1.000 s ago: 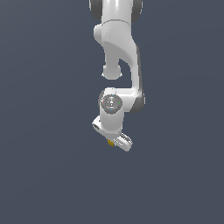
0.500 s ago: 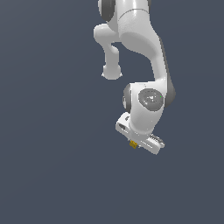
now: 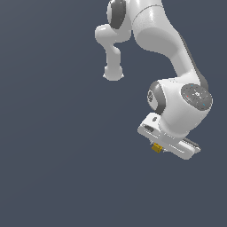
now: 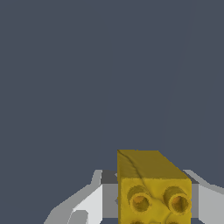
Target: Pick up the object and move it to a goal position.
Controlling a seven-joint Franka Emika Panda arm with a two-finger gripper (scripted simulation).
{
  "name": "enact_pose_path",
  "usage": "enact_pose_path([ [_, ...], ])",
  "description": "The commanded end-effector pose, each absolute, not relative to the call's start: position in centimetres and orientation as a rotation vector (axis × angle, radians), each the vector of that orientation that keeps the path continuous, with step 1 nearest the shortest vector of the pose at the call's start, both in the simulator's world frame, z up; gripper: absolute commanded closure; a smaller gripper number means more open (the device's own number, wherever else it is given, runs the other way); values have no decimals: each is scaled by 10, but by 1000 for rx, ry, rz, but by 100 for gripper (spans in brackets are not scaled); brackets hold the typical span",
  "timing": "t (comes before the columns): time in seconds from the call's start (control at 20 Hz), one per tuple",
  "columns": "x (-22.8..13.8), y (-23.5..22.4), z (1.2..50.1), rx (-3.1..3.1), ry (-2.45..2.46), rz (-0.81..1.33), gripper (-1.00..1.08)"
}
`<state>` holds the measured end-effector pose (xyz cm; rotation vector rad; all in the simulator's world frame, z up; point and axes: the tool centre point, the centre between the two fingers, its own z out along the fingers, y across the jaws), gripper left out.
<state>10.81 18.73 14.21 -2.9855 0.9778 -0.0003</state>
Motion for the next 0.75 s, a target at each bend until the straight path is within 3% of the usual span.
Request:
enact_pose_path([
  [0.0, 112, 199, 148, -2985, 980, 0, 108],
  [0.7, 121, 224, 159, -2985, 980, 0, 108],
])
